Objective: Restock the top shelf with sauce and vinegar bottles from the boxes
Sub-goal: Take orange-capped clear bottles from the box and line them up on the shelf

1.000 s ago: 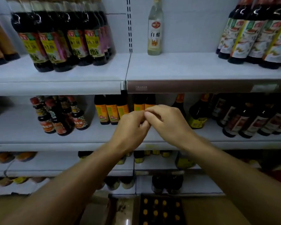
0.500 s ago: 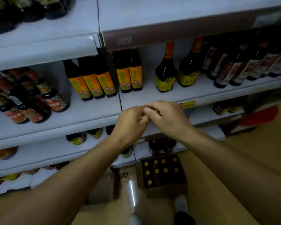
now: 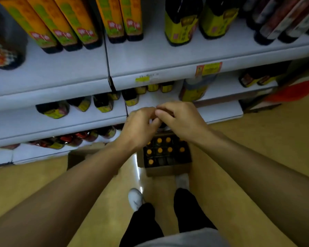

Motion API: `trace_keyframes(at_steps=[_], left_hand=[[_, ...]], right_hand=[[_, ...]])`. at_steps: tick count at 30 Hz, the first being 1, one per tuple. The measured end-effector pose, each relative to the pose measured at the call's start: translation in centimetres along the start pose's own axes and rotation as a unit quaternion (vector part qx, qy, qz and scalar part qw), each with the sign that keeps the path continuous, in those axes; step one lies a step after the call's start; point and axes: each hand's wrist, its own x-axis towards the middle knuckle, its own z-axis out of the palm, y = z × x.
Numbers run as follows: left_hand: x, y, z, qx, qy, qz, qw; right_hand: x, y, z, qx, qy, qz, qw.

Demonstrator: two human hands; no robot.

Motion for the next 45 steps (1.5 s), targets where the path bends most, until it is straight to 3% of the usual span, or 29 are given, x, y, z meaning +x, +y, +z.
trace_keyframes(at_steps=[7, 14, 20, 33, 41, 45], left_hand=[[1.8, -6.5, 6.4, -0.019, -0.049, -0.068, 0.996], [1.3, -15.8, 14.4, -0.052, -0.078, -0.187, 0.978], [0.6, -22.5, 19.4, -0.05, -0.106, -0.239, 0.964], [-0.6, -34.7, 29.6, -0.042, -0.153, -0.279, 0.947], [-1.8, -38.3, 32.2, -0.072, -0.102, -0.301, 0.945], [-2.0, -38.9, 32.4, -0.087, -0.091, -0.309, 0.943]], right_hand=[[0.0, 7.1, 5.6, 0.044, -0.056, 0.071, 0.995], [-0.9, 15.4, 15.2, 0.034, -0.131, 0.139, 0.981], [-2.6, 20.6, 23.4, 0.035, -0.156, 0.168, 0.973], [-3.9, 32.1, 40.5, -0.122, -0.288, 0.209, 0.926], [-3.1, 33.3, 45.8, -0.165, -0.331, 0.209, 0.905], [-2.2, 33.1, 46.7, -0.243, -0.342, 0.192, 0.887]])
